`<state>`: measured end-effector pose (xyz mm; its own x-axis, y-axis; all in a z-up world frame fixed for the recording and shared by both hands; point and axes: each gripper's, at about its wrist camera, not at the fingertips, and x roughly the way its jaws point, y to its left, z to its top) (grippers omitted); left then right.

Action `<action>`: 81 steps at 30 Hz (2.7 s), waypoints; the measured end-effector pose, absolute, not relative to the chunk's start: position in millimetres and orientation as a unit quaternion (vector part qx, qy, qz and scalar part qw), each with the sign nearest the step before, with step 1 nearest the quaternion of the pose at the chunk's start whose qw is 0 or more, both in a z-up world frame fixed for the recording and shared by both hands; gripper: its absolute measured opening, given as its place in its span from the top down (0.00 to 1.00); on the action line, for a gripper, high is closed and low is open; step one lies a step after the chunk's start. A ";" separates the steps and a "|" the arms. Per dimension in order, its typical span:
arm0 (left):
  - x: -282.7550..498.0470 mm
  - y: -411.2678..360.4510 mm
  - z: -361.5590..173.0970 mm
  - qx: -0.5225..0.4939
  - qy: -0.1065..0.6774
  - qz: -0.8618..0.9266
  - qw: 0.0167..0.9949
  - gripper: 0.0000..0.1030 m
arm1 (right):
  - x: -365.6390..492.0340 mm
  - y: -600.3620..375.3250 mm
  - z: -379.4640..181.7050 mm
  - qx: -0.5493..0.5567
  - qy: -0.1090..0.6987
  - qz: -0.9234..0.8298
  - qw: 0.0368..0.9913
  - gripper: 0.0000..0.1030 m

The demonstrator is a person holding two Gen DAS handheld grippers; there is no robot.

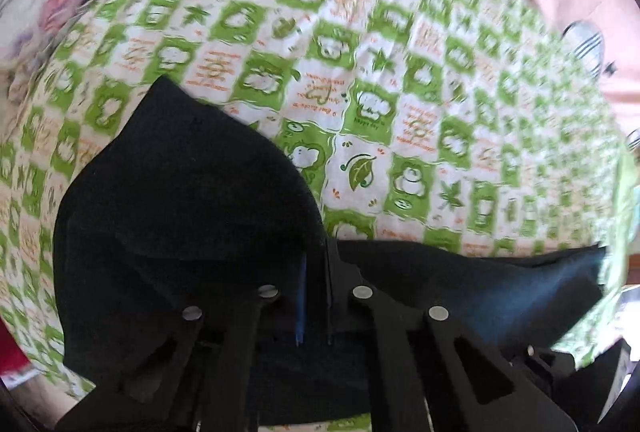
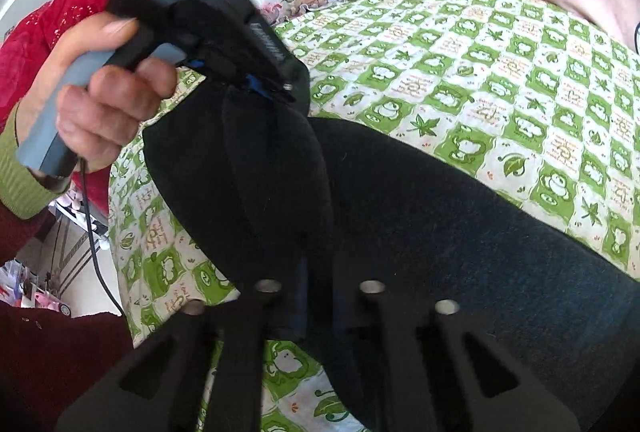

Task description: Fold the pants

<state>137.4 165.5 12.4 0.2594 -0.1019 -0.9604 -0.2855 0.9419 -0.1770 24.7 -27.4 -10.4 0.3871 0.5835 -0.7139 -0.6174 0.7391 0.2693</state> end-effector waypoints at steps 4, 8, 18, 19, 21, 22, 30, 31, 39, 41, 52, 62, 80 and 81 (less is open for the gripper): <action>82.6 186.7 41.1 -0.220 0.529 0.035 0.818 0.96 | 19.2 -26.4 9.1 -0.039 0.380 0.351 0.855 0.93; 27.6 200.1 51.7 -0.263 0.468 0.014 0.843 0.96 | 6.5 -18.6 21.5 -0.079 0.346 0.357 0.864 0.93; -30.2 221.2 27.0 -0.303 0.422 -0.006 0.855 0.96 | -19.1 0.8 7.8 -0.166 0.340 0.358 0.854 0.93; -33.7 221.8 23.1 -0.305 0.423 -0.008 0.853 0.96 | -19.5 1.2 6.4 -0.168 0.341 0.357 0.853 0.93; -38.3 221.5 16.2 -0.314 0.424 -0.009 0.849 0.96 | -21.1 3.5 3.8 -0.177 0.343 0.354 0.852 0.93; -41.8 223.8 13.3 -0.318 0.426 -0.011 0.847 0.96 | -22.0 4.5 3.1 -0.181 0.344 0.353 0.851 0.93; -60.1 241.1 -4.0 -0.335 0.429 -0.016 0.839 0.95 | -18.2 9.6 -3.5 -0.180 0.370 0.351 0.841 0.91; -61.6 241.6 -4.7 -0.333 0.429 -0.014 0.840 0.94 | -18.1 9.6 -4.0 -0.180 0.371 0.351 0.841 0.91; -63.6 255.0 -16.6 -0.336 0.422 0.009 0.842 0.94 | -17.8 21.4 -7.8 -0.216 0.351 0.324 0.852 0.91; -60.2 257.6 -14.1 -0.331 0.413 0.014 0.848 0.94 | -16.2 24.6 -8.5 -0.226 0.346 0.316 0.854 0.91; -80.9 274.7 -15.9 -0.327 0.430 0.030 0.841 0.88 | -25.3 12.3 -10.3 -0.189 0.390 0.326 0.840 0.61; -100.6 298.1 -8.1 -0.338 0.446 0.070 0.826 0.38 | -33.9 6.7 14.8 -0.144 0.393 0.353 0.837 0.60; -59.0 316.5 -26.9 -0.410 0.475 0.103 0.772 0.26 | 115.1 26.9 21.1 -0.065 0.462 0.296 0.833 0.60; -58.5 315.0 -26.9 -0.404 0.475 0.104 0.775 0.26 | 123.3 30.8 14.7 -0.068 0.475 0.300 0.824 0.60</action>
